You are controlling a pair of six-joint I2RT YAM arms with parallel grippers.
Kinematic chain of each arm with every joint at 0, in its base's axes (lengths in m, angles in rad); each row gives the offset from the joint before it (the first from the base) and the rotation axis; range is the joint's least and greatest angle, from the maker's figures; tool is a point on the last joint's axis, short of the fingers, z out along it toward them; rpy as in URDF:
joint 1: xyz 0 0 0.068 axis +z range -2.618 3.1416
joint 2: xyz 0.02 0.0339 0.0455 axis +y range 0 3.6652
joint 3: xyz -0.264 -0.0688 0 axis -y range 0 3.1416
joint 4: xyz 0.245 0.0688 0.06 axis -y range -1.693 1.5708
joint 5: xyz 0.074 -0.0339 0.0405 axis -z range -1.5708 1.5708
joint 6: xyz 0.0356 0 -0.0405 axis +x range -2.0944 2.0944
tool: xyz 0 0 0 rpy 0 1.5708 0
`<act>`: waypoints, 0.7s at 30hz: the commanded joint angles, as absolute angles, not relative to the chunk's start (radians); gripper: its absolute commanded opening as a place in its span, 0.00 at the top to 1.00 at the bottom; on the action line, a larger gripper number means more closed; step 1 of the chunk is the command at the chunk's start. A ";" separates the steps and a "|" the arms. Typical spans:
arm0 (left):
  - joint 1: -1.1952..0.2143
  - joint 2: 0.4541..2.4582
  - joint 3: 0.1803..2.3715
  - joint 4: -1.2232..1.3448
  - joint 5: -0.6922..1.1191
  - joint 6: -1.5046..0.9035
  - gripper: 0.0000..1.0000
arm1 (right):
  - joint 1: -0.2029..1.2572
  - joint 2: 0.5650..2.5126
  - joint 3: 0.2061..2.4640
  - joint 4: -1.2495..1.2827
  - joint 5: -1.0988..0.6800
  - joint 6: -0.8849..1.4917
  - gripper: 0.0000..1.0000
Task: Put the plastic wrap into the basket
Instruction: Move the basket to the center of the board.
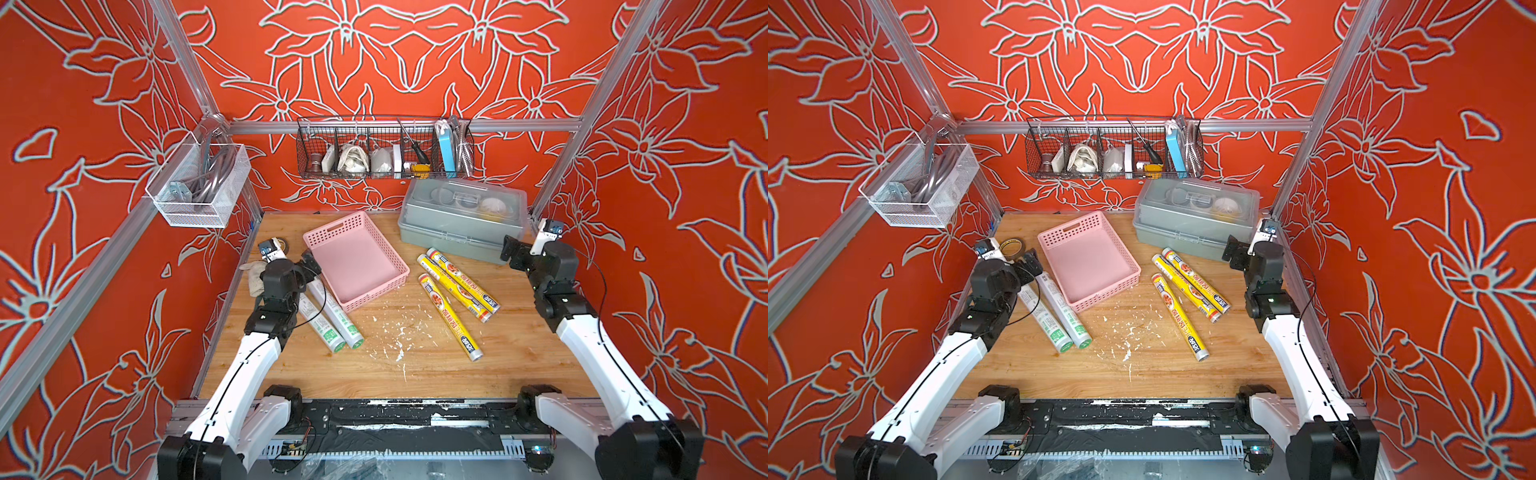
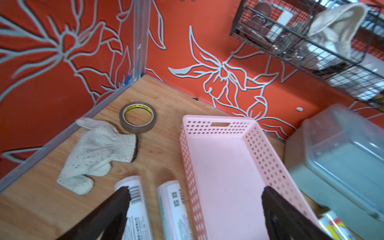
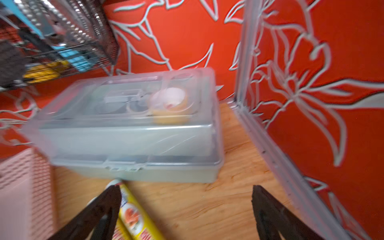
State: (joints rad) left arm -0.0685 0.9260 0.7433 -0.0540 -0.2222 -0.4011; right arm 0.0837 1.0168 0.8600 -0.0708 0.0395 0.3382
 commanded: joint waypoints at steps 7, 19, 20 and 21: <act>-0.124 1.085 1.037 -0.503 0.099 -0.529 0.02 | 0.262 1.022 0.943 -0.429 -0.327 0.495 0.03; -0.115 1.476 1.161 -0.637 0.000 -0.570 0.05 | 0.552 1.110 0.936 -0.489 -0.254 0.487 0.08; -0.113 1.506 1.175 -0.638 -0.002 -0.570 0.08 | 0.565 1.114 0.936 -0.498 -0.247 0.482 0.08; -0.111 1.535 1.189 -0.640 0.001 -0.568 0.10 | 0.576 1.117 0.936 -0.507 -0.239 0.479 0.08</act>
State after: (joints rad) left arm -0.1184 1.4879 1.1439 -0.5972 0.0200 -0.5571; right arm 0.5472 1.1110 0.9272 -0.4530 -0.2787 0.4877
